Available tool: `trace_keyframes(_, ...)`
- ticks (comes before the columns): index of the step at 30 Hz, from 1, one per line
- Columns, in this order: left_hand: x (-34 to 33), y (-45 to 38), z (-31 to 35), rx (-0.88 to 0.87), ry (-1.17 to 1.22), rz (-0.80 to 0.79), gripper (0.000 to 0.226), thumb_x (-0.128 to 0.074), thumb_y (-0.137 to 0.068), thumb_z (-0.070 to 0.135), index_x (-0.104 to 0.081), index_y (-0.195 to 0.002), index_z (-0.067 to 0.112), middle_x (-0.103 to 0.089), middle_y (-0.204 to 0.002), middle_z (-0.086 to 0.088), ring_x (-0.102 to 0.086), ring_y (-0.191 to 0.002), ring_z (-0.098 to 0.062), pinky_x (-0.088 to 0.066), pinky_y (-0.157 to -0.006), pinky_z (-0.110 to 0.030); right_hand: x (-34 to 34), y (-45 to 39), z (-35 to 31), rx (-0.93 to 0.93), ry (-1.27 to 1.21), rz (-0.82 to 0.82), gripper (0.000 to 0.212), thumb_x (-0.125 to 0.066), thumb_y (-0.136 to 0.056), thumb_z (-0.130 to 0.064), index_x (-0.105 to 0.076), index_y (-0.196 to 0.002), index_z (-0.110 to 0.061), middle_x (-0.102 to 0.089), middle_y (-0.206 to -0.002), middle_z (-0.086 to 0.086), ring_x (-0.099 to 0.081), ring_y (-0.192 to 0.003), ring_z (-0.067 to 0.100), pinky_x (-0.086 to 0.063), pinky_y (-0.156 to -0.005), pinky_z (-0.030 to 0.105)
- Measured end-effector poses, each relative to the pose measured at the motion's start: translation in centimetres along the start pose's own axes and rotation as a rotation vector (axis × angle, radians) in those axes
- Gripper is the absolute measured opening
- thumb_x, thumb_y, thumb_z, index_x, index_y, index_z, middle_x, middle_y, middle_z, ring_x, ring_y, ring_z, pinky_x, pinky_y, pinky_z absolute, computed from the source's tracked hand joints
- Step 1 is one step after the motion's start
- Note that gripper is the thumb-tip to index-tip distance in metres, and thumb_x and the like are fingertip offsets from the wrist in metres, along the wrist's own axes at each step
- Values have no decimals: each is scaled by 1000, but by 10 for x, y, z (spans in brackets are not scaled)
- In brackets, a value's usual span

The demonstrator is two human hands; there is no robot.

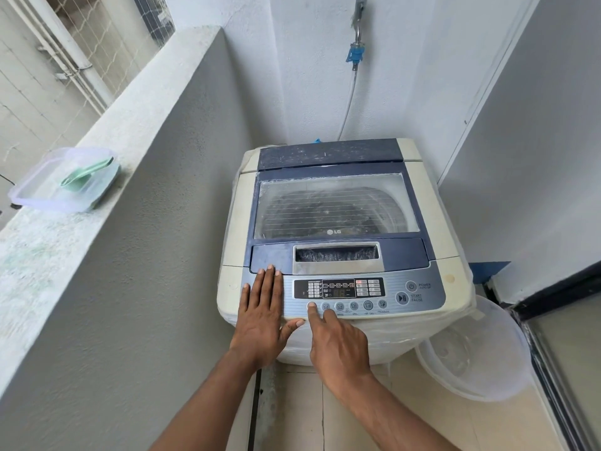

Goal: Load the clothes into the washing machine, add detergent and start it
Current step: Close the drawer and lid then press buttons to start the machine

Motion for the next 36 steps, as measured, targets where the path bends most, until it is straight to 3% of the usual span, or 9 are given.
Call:
trace_keyframes(6,2,-1,0,11,-6,-22,100,-4,-95,84,17,-165,16,27,-172,0,23,-160,-20,7,-129,-48,-1,-1,4,1,-19,11,80,-98,-43,-15,-76,-121,-15,-69,-80,3,-64,-52,21,-47,-39,32)
trace_keyframes(15,1,0,0,8,-6,-10,99,-10,-97,82,13,-165,15,22,-174,-2,18,-161,-22,5,-128,-49,-5,1,6,-2,-57,20,83,-98,-45,-15,-75,-124,-17,-65,-73,-2,-62,-52,18,-46,-39,31)
trace_keyframes(23,0,0,0,9,-18,-23,98,-11,-98,81,14,-165,14,25,-173,-2,20,-161,-22,10,-128,-46,-9,-7,2,84,26,69,72,-95,-46,-15,-78,-116,-8,-66,-69,3,-61,-47,21,-45,-38,29)
trace_keyframes(30,2,0,0,13,-5,-28,99,-10,-97,82,15,-165,14,25,-173,-1,20,-161,-21,10,-128,-46,-7,-4,9,67,-8,36,70,-90,-56,-22,-74,-125,-18,-69,-79,0,-66,-56,21,-50,-44,33)
trace_keyframes(36,2,1,0,9,32,2,100,-10,-96,83,11,-166,15,21,-174,-1,17,-161,-21,9,-128,-46,-11,3,24,85,-161,76,67,-77,-79,-20,-59,-143,-29,-61,-85,-5,-65,-66,18,-53,-51,34)
Point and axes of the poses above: each hand's wrist, its own y-axis away from the middle knuckle, its own x-axis out of the back of the hand, z = x × y, the point moved 3 cm from there along -y, towards the middle knuckle
